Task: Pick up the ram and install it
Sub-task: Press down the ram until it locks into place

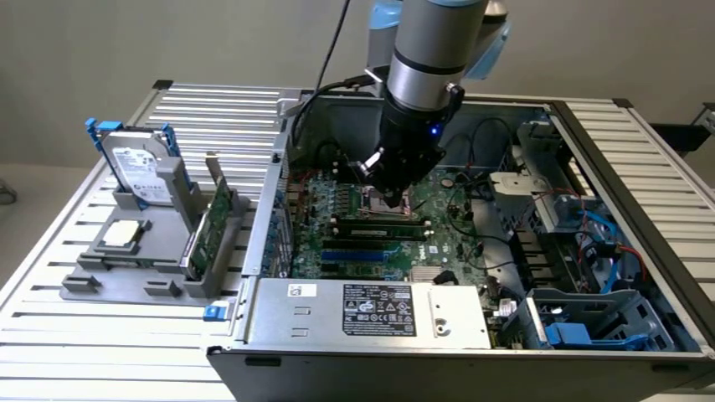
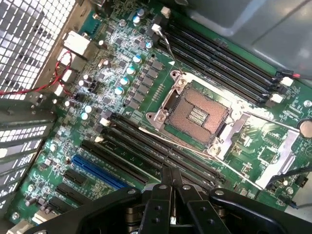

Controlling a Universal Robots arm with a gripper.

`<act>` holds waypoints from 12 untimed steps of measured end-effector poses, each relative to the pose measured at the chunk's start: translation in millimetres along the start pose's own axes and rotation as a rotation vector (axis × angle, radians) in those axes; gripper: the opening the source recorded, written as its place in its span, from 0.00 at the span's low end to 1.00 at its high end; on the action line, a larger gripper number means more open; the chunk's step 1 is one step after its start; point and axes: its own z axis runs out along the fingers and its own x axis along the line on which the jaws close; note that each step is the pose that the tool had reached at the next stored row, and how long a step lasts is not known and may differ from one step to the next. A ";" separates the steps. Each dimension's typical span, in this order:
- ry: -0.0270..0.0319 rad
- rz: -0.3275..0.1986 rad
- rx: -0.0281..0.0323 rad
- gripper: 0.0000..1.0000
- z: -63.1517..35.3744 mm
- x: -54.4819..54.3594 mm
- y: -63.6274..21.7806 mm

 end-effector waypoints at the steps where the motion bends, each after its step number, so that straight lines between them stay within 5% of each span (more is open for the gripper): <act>1: -0.0003 0.013 0.0004 0.11 0.0 0.0 0.0; 12: -0.0038 0.146 0.0115 0.11 0.8 0.0 0.0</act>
